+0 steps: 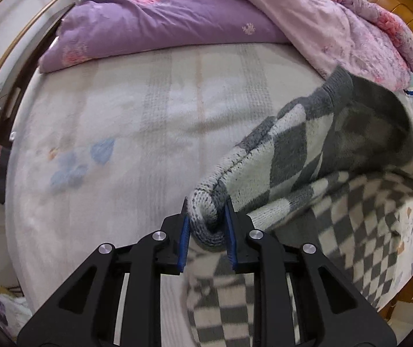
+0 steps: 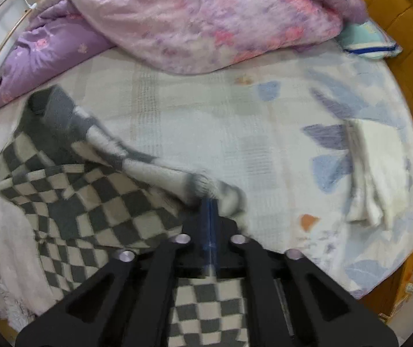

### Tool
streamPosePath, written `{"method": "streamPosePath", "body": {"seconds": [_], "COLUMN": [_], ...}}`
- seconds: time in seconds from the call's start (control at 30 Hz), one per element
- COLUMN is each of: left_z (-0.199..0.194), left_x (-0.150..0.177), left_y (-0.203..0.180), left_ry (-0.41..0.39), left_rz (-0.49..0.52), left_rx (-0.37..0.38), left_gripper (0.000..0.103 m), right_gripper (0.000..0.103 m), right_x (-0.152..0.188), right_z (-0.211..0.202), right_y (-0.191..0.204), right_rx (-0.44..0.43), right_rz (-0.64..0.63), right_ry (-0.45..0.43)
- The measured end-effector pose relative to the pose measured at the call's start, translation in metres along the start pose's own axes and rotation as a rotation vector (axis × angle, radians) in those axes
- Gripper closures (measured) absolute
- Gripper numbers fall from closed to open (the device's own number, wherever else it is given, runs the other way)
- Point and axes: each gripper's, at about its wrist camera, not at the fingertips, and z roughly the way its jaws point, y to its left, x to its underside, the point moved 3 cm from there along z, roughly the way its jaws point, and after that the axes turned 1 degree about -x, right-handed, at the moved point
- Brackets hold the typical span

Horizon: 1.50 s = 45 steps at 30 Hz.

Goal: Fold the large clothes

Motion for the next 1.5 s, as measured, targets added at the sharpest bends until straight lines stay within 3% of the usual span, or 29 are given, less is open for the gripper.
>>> {"method": "streamPosePath", "body": {"seconds": [0.1, 0.2, 0.3, 0.33, 0.43, 0.47, 0.63, 0.73, 0.9, 0.93, 1.0, 1.07, 1.17, 1.3, 1.5], "left_z": [-0.026, -0.046, -0.056, -0.056, -0.051, -0.049, -0.035, -0.015, 0.021, 0.028, 0.034, 0.035, 0.032, 0.021, -0.013], "left_x": [0.033, 0.063, 0.081, 0.085, 0.09, 0.088, 0.067, 0.048, 0.022, 0.018, 0.013, 0.011, 0.012, 0.02, 0.054], "left_y": [-0.012, -0.043, -0.064, -0.068, -0.064, -0.06, -0.036, -0.016, 0.006, 0.01, 0.015, 0.018, 0.016, 0.008, -0.011], "left_ry": [-0.008, -0.049, -0.077, -0.074, -0.07, -0.067, -0.074, -0.053, -0.043, -0.042, -0.05, -0.05, -0.039, -0.042, -0.055], "left_rz": [-0.016, 0.069, 0.095, 0.107, 0.097, 0.082, 0.074, 0.039, 0.005, -0.01, -0.024, -0.046, -0.053, -0.051, -0.046], "left_rx": [0.041, 0.01, 0.004, 0.0, 0.01, 0.019, 0.03, 0.044, 0.051, 0.064, 0.065, 0.07, 0.063, 0.054, 0.022], "left_gripper": [0.083, 0.085, 0.085, 0.085, 0.085, 0.085, 0.085, 0.085, 0.085, 0.085, 0.085, 0.085, 0.084, 0.084, 0.084], "right_gripper": [0.103, 0.103, 0.1, 0.089, 0.034, 0.034, 0.034, 0.034, 0.053, 0.067, 0.073, 0.084, 0.087, 0.088, 0.089], "right_x": [0.019, 0.037, 0.043, 0.042, 0.019, 0.011, -0.058, -0.095, -0.125, -0.127, -0.125, -0.122, -0.112, -0.089, -0.033], "right_z": [-0.02, -0.013, 0.005, 0.012, 0.049, 0.057, 0.136, 0.183, 0.253, 0.264, 0.273, 0.264, 0.223, 0.152, 0.062], "right_y": [-0.016, -0.02, -0.023, -0.024, -0.025, -0.027, -0.022, -0.021, -0.019, -0.015, -0.013, -0.012, -0.013, -0.014, -0.026], "right_rx": [-0.048, -0.008, -0.117, -0.126, -0.111, -0.093, -0.12, -0.062, -0.089, -0.103, -0.088, -0.087, -0.1, -0.205, -0.29], "right_rz": [-0.006, -0.067, -0.009, 0.001, 0.018, 0.022, 0.113, 0.151, 0.235, 0.231, 0.251, 0.259, 0.237, 0.188, 0.103], "right_ry": [-0.017, 0.011, 0.068, 0.079, 0.107, 0.095, 0.148, 0.159, 0.22, 0.217, 0.223, 0.192, 0.112, 0.051, -0.008]}}
